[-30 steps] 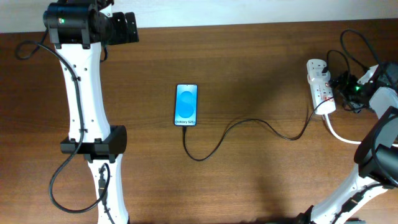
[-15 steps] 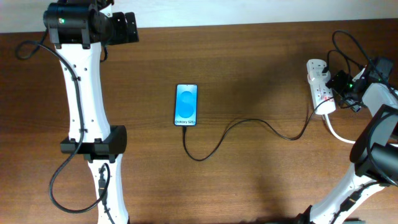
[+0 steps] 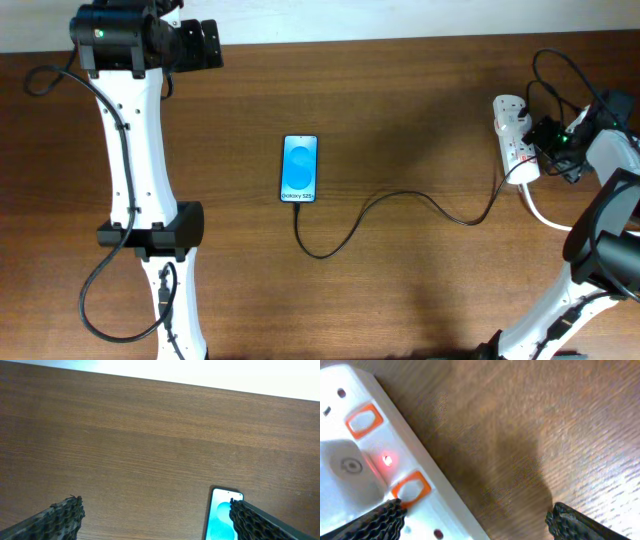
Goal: Plug charger to phone and switch on socket
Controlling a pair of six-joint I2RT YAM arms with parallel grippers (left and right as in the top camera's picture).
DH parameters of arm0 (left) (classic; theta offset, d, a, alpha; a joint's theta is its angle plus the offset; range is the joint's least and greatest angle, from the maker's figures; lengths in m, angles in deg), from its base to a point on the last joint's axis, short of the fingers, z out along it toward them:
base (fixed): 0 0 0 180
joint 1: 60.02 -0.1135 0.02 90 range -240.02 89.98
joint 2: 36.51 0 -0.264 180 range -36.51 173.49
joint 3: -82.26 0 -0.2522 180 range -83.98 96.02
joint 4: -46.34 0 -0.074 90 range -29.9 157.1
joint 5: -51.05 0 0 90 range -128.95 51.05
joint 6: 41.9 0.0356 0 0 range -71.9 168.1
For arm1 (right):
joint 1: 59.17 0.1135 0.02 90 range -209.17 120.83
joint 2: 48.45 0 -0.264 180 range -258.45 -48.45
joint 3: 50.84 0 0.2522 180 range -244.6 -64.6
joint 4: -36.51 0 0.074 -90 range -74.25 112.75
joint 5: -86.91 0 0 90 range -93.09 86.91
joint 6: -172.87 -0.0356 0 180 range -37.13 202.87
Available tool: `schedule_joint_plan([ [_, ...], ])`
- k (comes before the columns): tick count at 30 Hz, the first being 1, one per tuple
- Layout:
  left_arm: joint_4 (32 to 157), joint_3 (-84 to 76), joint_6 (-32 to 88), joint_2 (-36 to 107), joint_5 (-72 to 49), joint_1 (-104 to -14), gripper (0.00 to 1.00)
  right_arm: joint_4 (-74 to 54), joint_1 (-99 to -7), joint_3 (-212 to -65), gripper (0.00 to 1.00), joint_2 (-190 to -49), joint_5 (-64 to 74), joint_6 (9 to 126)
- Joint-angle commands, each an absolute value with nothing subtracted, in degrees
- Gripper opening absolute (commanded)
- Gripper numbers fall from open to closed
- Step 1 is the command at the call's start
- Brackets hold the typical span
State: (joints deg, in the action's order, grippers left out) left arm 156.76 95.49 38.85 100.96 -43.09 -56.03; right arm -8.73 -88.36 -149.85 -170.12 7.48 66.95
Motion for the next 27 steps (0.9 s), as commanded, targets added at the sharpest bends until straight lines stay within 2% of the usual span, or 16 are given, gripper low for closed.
schedule_joint_plan([
  [1, 156.80, 95.67, 38.76, 100.44, -43.75, -56.34, 0.99, -15.92, -93.15, -156.63, 0.99, -169.35, 6.50, 68.94],
  [4, 156.80, 95.67, 38.76, 100.44, -43.72, -56.34, 0.99, -29.21, -100.34, -172.13, 0.98, -165.77, 5.25, 69.20],
  [7, 156.80, 95.67, 38.74, 100.44, -43.75, -56.34, 0.99, -38.19, -101.06, -183.10, 0.98, -161.39, 11.24, 74.80],
  [10, 156.80, 95.67, 38.76, 100.44, -43.75, -56.34, 0.99, -41.43, -95.86, -185.72, 0.98, -151.32, 18.26, 76.90],
  [14, 156.80, 95.67, 38.76, 100.44, -43.72, -56.34, 0.99, -47.46, -81.80, -185.72, 0.98, -138.99, 18.10, 78.25],
  [18, 156.80, 95.67, 38.76, 100.44, -43.75, -56.34, 0.99, -58.35, -71.31, -185.70, 0.98, -133.20, 15.76, 78.38],
  [25, 156.80, 95.67, 38.76, 100.44, -43.75, -56.34, 0.99, -60.27, -70.81, -185.68, 0.98, -133.72, 12.75, 78.47],
  [27, 156.80, 95.67, 38.74, 100.44, -43.72, -56.34, 0.99, -60.40, -70.46, -185.35, 0.98, -133.55, 12.75, 83.56],
])
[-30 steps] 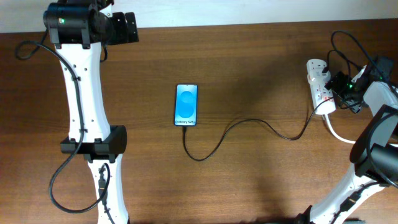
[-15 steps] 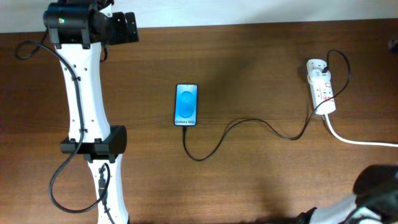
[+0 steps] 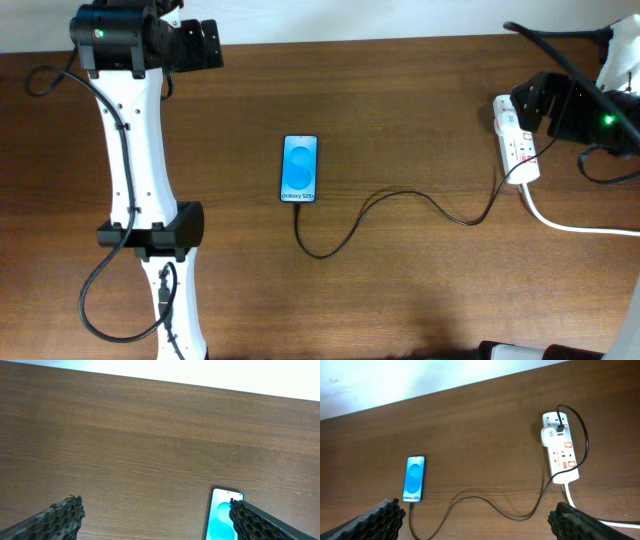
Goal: Plug charger to phone and switch on socket
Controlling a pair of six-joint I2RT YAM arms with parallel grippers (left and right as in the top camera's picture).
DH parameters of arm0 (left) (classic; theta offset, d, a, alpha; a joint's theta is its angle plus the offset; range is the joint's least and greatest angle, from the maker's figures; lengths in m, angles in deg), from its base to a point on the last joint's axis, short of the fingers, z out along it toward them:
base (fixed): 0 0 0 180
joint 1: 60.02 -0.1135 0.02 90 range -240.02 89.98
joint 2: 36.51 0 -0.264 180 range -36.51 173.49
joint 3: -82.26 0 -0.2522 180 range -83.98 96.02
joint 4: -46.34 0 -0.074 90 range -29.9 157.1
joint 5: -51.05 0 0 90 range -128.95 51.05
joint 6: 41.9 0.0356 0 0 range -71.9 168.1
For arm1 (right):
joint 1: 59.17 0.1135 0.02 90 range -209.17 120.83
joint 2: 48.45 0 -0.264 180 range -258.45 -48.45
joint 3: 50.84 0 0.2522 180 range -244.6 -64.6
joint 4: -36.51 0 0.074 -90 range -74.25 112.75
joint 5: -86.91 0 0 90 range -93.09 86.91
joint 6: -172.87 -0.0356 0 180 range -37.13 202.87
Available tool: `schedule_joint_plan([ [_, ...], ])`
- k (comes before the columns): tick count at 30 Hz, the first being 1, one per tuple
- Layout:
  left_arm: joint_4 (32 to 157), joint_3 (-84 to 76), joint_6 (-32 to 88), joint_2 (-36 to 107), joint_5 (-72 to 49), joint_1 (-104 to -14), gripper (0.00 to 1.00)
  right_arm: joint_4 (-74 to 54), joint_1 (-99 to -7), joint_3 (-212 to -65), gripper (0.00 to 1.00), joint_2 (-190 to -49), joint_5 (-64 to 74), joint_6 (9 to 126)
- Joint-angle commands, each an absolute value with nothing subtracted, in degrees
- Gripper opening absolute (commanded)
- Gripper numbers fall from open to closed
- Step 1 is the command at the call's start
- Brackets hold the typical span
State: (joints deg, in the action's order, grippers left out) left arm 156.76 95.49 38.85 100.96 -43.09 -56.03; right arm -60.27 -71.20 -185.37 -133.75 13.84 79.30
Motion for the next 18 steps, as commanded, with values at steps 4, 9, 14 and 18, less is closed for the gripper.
schedule_joint_plan([
  [4, 156.80, 95.67, 38.76, 100.44, -43.75, -56.34, 0.99, -43.18, -64.78, -169.05, 0.98, -121.72, 7.74, 84.59],
  [9, 156.80, 95.67, 38.76, 100.44, -43.72, -56.34, 0.99, -8.71, -64.82, -125.90, 0.98, -93.94, 6.50, 87.19],
  [14, 156.80, 95.67, 38.76, 100.44, -43.75, -56.34, 0.99, 17.45, -64.91, -86.89, 0.98, -65.31, 5.86, 87.15],
  [18, 156.80, 95.67, 38.76, 100.44, -43.75, -56.34, 0.99, 21.54, -64.91, -73.40, 0.98, -53.66, 5.88, 87.13],
])
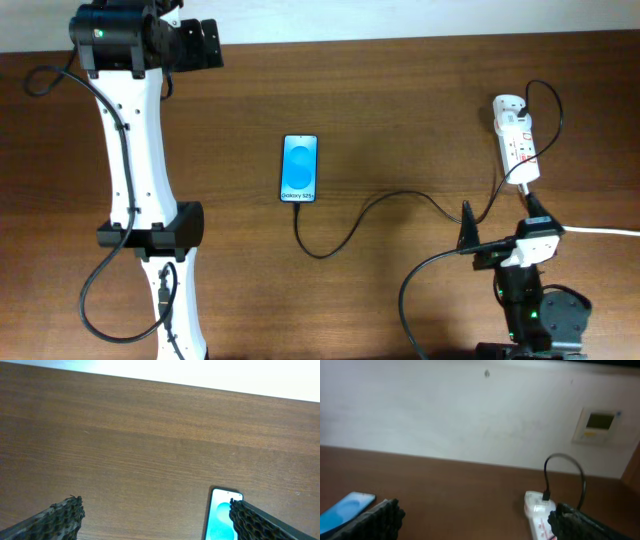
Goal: Plug charger to phone and switch on socket
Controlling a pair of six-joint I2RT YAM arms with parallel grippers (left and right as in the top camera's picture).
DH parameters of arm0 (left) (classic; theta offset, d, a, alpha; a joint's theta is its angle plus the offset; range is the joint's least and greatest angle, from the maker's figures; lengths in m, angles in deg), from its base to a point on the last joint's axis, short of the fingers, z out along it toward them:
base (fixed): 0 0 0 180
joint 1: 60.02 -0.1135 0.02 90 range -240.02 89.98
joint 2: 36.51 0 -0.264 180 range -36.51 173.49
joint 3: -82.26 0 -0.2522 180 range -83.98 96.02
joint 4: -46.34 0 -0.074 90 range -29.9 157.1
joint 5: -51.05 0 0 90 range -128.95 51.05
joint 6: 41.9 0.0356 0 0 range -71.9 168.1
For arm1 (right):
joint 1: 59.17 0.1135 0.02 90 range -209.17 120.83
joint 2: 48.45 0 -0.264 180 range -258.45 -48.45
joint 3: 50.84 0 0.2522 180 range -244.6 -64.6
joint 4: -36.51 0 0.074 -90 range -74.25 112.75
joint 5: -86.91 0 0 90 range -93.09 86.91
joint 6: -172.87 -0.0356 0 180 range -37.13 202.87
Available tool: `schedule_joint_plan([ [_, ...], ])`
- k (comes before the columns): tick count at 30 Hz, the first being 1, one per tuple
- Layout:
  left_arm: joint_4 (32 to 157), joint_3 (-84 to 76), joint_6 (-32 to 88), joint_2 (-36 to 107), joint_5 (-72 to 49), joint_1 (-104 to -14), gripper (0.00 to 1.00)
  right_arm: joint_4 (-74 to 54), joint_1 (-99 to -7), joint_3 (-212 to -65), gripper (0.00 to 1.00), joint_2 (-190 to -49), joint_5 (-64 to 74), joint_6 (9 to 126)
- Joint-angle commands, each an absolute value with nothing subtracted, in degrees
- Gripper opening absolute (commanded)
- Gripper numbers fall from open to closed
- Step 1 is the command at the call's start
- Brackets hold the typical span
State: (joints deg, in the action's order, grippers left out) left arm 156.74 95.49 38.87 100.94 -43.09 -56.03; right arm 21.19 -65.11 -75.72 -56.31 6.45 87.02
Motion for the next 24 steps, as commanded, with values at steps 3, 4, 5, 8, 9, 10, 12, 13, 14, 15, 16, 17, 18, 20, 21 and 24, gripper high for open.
schedule_joint_plan([
  [3, 156.80, 95.67, 38.76, 100.44, -43.75, -56.34, 0.99, 26.66, -64.91, -65.09, 0.98, -48.63, 5.88, 87.10],
  [4, 156.78, 95.67, 38.74, 100.44, -43.75, -56.34, 0.99, 25.72, -64.80, -64.92, 0.98, -48.63, 5.88, 87.10],
  [5, 156.80, 95.67, 38.74, 100.44, -43.75, -56.34, 0.99, 24.62, -64.80, -64.92, 0.98, -48.63, 5.86, 87.13],
  [8, 156.80, 95.67, 38.76, 100.44, -43.75, -56.34, 0.99, 19.11, -64.80, -64.92, 0.98, -48.81, 7.17, 86.95],
  [9, 156.78, 95.67, 38.76, 100.44, -43.75, -56.34, 0.99, 19.14, -64.80, -64.92, 0.98, -48.83, 7.17, 86.95],
  [10, 156.80, 95.67, 38.76, 100.44, -43.72, -56.34, 0.99, 19.11, -64.80, -64.92, 0.98, -48.87, 7.17, 86.95],
  [12, 156.80, 95.67, 38.76, 100.44, -43.75, -56.34, 0.99, 19.11, -64.80, -64.92, 0.98, -48.87, 7.17, 86.95],
  [13, 156.80, 95.67, 38.76, 100.44, -43.75, -56.34, 0.99, 19.14, -64.80, -64.92, 0.98, -48.87, 7.17, 86.95],
  [14, 156.80, 95.67, 38.76, 100.44, -43.75, -56.34, 0.99, 19.11, -64.80, -64.92, 0.98, -48.87, 7.17, 86.95],
  [15, 156.80, 95.67, 38.76, 100.44, -43.75, -56.34, 0.99, 19.14, -64.80, -64.92, 0.98, -48.87, 7.17, 86.95],
  [16, 156.80, 95.67, 38.76, 100.44, -43.75, -56.34, 0.99, 19.14, -64.80, -64.92, 0.98, -48.87, 7.15, 86.95],
  [17, 156.80, 95.67, 38.76, 100.44, -43.72, -56.34, 0.99, 19.14, -64.80, -64.92, 0.98, -48.87, 7.17, 86.95],
  [18, 156.80, 95.67, 38.76, 100.44, -43.75, -56.34, 0.99, 19.14, -64.80, -64.92, 0.98, -48.87, 7.17, 86.95],
  [20, 156.80, 95.67, 38.74, 100.26, -43.75, -56.14, 0.99, 19.11, -64.80, -64.92, 0.98, -48.87, 7.17, 86.95],
  [21, 156.80, 95.23, 38.76, 99.01, -43.75, -55.61, 0.99, 19.14, -64.80, -64.92, 0.98, -48.87, 7.17, 86.95],
  [24, 156.80, 83.74, 38.80, 88.26, -43.99, -54.37, 0.99, 19.11, -64.80, -64.92, 0.98, -48.87, 7.17, 86.95],
])
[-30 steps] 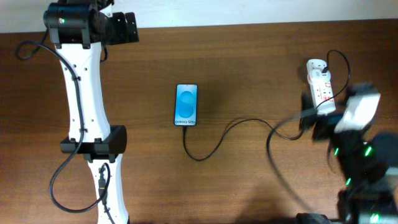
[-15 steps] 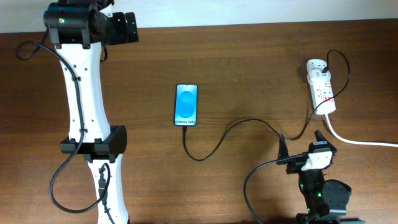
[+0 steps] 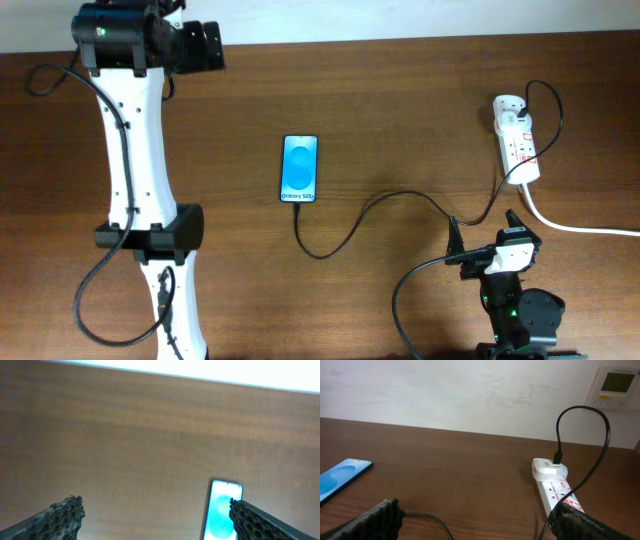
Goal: Plug charger to phone and switch on socket
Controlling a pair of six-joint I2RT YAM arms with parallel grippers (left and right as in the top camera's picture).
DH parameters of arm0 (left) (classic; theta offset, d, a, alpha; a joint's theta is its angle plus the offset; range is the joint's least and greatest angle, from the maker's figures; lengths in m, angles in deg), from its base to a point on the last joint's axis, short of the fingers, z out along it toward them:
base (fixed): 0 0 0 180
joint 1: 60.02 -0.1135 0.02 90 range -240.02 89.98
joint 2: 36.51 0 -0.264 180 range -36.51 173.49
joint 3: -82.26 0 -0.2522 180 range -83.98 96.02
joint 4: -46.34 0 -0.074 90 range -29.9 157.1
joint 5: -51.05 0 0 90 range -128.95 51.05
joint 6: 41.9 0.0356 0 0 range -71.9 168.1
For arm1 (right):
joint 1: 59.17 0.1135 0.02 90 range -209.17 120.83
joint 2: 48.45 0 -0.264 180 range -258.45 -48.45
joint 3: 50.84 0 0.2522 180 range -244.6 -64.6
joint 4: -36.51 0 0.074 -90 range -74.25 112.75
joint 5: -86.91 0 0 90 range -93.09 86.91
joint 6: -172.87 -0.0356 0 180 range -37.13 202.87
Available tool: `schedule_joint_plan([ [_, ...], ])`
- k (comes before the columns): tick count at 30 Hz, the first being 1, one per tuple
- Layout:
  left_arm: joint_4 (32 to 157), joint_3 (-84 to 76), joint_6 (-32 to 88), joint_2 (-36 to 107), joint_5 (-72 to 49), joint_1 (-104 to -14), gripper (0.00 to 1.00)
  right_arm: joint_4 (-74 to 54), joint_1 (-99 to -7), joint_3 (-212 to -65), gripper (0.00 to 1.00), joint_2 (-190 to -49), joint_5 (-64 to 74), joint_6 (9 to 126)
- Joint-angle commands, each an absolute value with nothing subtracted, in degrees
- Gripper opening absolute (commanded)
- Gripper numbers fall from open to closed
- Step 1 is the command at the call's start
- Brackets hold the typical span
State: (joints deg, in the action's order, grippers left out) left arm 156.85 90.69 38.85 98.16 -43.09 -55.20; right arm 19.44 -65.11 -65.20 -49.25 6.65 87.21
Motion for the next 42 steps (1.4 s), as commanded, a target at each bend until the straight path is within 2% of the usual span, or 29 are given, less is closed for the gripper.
schedule_joint_plan([
  [1, 156.74, 72.09, 38.78, 79.89, -45.39, -54.43, 0.99, 19.11, -64.80, -64.92, 0.98, -48.87, 7.15, 86.95],
  [4, 147.97, 42.51, 38.76, 58.14, -50.70, -54.43, 0.99, 19.11, -64.80, -64.92, 0.98, -48.87, 7.15, 86.95],
  [9, 102.71, -15.43, 38.78, 25.64, -50.70, -54.57, 0.99, 19.14, -64.80, -64.92, 0.98, -48.87, 7.17, 86.95],
  [11, 87.80, -33.20, 38.82, 14.32, -48.69, -55.88, 0.99, 19.11, -64.80, -64.92, 0.98, -48.87, 7.15, 86.95],
  [13, 71.98, -49.68, 45.38, 2.95, -39.70, -59.02, 0.99, 19.11, -64.80, -64.92, 0.98, -48.87, 7.17, 86.95],
  [15, 61.97, -62.79, 47.98, -7.65, -37.80, -60.20, 0.99, 19.11, -64.80, -64.92, 0.98, -48.87, 7.17, 86.95],
  [17, 57.07, -72.15, 49.69, -15.21, -37.82, -60.20, 0.99, 19.11, -64.80, -64.92, 0.98, -48.87, 7.17, 86.95],
  [23, 56.72, -82.68, 52.97, -28.52, -38.30, -60.20, 0.99, 19.11, -64.80, -64.92, 0.98, -48.87, 7.17, 86.95],
  [26, 64.90, -83.51, 52.94, -35.58, -39.35, -60.25, 1.00, 19.14, -64.80, -64.92, 0.98, -48.87, 7.17, 86.95],
  [42, 64.90, -83.49, 52.92, -36.21, -39.11, -60.18, 0.99, 19.14, -64.80, -64.92, 0.98, -48.87, 7.17, 86.95],
])
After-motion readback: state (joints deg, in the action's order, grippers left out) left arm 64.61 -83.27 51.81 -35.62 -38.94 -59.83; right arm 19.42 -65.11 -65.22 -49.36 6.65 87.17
